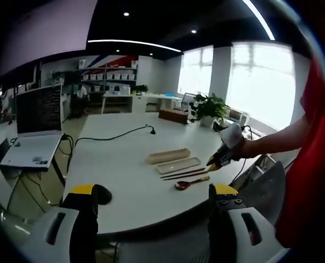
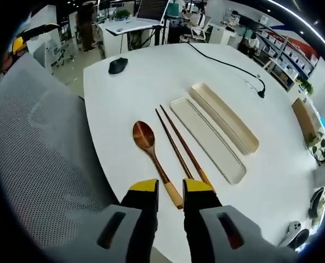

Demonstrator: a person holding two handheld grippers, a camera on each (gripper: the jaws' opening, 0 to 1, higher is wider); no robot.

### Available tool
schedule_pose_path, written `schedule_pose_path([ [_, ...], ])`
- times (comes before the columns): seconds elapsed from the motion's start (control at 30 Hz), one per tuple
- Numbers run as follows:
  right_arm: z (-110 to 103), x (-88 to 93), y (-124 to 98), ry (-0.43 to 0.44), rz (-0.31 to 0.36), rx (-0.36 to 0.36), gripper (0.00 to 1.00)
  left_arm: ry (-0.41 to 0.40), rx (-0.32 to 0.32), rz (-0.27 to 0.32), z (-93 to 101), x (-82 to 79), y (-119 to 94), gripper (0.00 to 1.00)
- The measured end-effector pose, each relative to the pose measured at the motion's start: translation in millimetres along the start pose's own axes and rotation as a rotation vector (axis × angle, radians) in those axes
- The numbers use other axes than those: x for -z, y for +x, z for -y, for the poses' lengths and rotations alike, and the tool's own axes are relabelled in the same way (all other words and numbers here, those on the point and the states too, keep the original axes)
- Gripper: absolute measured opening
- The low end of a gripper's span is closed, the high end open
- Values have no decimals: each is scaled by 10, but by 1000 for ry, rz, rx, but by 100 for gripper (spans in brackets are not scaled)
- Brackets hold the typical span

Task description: Arrange the utensils inside the cutlery case until each visible utensil rests in its matching compartment.

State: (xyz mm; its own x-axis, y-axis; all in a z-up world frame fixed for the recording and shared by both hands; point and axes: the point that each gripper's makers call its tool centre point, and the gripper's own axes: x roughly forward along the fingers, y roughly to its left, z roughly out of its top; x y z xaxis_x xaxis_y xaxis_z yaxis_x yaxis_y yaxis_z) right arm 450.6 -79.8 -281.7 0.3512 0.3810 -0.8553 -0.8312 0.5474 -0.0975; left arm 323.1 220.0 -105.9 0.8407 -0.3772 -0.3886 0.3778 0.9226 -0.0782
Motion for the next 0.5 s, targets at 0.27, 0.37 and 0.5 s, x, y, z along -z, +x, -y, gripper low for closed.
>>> schedule_pose_path([
  [0.27,-37,-3,96,-42,-36,-15,14,-29,-20,29,-13,-50,-75,85],
  [0.37,-73,28,127,-146,-76,-29,12,-11,-24,19,14,-38,-89,85],
  [0.5,-31,46,187,-206,-110,-23,13,-22,-30,22,20,-22,-101,85],
])
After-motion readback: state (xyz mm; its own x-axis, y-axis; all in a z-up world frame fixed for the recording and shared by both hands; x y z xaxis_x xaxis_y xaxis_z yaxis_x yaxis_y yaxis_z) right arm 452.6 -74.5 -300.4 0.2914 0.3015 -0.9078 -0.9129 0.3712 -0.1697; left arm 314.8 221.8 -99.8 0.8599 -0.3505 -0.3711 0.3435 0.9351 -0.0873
